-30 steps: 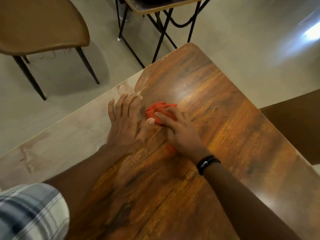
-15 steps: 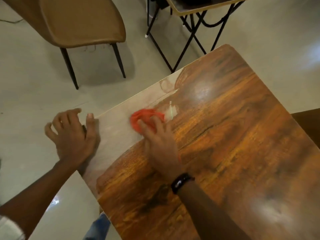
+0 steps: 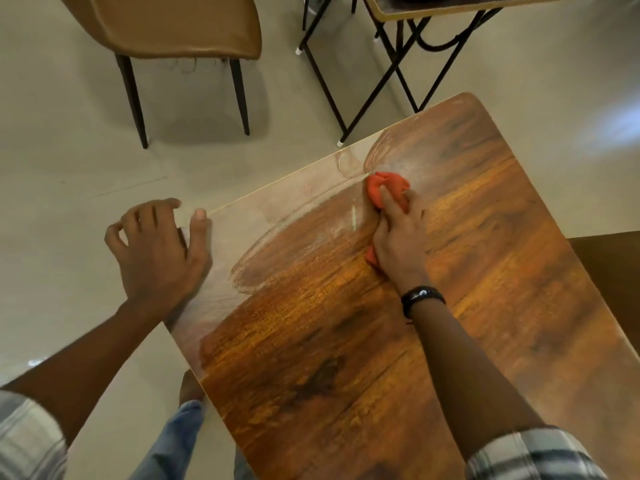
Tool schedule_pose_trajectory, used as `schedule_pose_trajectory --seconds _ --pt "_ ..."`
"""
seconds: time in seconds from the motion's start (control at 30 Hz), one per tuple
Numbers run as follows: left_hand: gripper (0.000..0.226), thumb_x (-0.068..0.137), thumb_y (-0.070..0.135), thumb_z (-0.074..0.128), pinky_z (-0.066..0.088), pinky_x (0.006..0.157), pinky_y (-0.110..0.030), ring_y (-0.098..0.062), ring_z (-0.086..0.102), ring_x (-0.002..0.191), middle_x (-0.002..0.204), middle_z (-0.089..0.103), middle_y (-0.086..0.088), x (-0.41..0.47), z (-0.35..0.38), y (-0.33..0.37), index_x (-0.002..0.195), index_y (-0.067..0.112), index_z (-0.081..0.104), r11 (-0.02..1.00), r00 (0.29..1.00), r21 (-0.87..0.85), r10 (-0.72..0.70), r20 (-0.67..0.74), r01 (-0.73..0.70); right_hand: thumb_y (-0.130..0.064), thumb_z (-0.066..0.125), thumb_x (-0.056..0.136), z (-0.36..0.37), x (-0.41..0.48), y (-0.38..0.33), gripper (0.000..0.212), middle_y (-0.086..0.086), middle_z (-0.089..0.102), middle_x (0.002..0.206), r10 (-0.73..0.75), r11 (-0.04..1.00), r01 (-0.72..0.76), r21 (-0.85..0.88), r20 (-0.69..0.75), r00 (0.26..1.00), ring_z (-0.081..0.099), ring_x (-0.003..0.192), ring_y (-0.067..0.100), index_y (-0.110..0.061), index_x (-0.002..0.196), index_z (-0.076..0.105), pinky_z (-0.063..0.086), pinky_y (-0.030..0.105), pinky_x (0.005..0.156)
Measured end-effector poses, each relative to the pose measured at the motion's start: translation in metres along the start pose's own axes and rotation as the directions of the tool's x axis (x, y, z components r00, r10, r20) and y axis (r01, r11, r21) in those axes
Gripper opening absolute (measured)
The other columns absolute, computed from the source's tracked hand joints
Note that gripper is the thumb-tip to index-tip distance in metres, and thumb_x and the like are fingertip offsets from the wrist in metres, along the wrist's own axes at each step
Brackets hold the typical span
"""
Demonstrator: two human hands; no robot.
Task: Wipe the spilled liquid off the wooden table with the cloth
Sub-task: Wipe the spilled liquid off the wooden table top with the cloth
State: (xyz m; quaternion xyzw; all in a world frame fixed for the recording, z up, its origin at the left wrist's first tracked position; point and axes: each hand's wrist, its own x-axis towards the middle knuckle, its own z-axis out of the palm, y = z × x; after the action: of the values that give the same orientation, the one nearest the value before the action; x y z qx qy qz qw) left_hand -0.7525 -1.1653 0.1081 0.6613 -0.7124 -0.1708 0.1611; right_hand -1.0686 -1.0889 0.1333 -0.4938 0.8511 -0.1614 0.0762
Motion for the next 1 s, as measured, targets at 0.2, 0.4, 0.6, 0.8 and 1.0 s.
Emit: schedule_pose_trajectory --seconds 0.2,0.4,0.6,0.8,1.0 --pt "0.063 0.099 0.056 0.024 0.028 0.107 -0.056 -0.035 0.048 0.125 0.127 0.061 -0.016 0.0 0.0 0.001 0.125 0.009 0.057 0.998 0.999 0.058 0.027 0.027 -0.028 -0.025 0.04 0.098 0.027 -0.11 -0.055 0.05 0.012 0.035 0.149 -0.315 0.948 0.317 0.02 0.19 0.93 0.042 0.12 0.033 -0.033 0.148 0.043 0.048 0.048 0.096" --pt "0.061 0.101 0.054 0.023 0.031 0.106 -0.058 -0.036 0.052 0.122 0.125 0.063 -0.017 0.001 0.005 -0.001 0.124 0.009 0.057 0.994 0.997 0.095 0.057 0.057 -0.063 -0.019 0.045 0.098 0.006 -0.052 -0.024 0.047 0.012 0.038 0.147 -0.26 0.965 0.263 -0.008 0.129 0.957 0.043 0.112 0.03 -0.033 0.143 0.05 0.048 0.045 0.091" --pt "0.059 0.104 0.053 0.021 0.037 0.099 -0.057 -0.039 0.058 0.112 0.119 0.065 -0.018 0.001 0.008 0.0 0.123 0.009 0.056 0.994 0.996 0.085 0.059 0.066 -0.064 -0.027 0.05 0.1 0.007 -0.014 -0.026 0.045 0.01 0.027 0.153 0.059 0.998 -0.059 0.026 0.02 0.998 0.033 0.13 0.033 -0.033 0.144 0.048 0.041 0.051 0.106" --pt "0.059 0.104 0.049 0.02 0.043 0.09 -0.053 -0.04 0.062 0.102 0.111 0.068 -0.018 0.001 0.002 0.004 0.119 0.007 0.058 0.994 0.992 0.092 0.048 0.114 -0.059 -0.039 0.043 0.102 0.041 -0.112 -0.094 0.046 0.01 0.038 0.146 -0.489 0.872 0.481 0.089 0.207 0.848 0.04 0.112 0.025 -0.032 0.147 0.043 0.049 0.036 0.086" --pt "0.057 0.105 0.047 0.02 0.046 0.087 -0.051 -0.039 0.063 0.097 0.107 0.069 -0.018 0.001 0.0 0.006 0.116 0.006 0.059 0.994 0.988 0.093 0.043 0.145 -0.057 -0.027 0.049 0.101 0.019 0.009 -0.049 0.042 0.01 0.035 0.149 -0.239 0.971 0.237 0.035 0.11 0.965 0.04 0.121 0.029 -0.032 0.143 0.051 0.046 0.042 0.1"
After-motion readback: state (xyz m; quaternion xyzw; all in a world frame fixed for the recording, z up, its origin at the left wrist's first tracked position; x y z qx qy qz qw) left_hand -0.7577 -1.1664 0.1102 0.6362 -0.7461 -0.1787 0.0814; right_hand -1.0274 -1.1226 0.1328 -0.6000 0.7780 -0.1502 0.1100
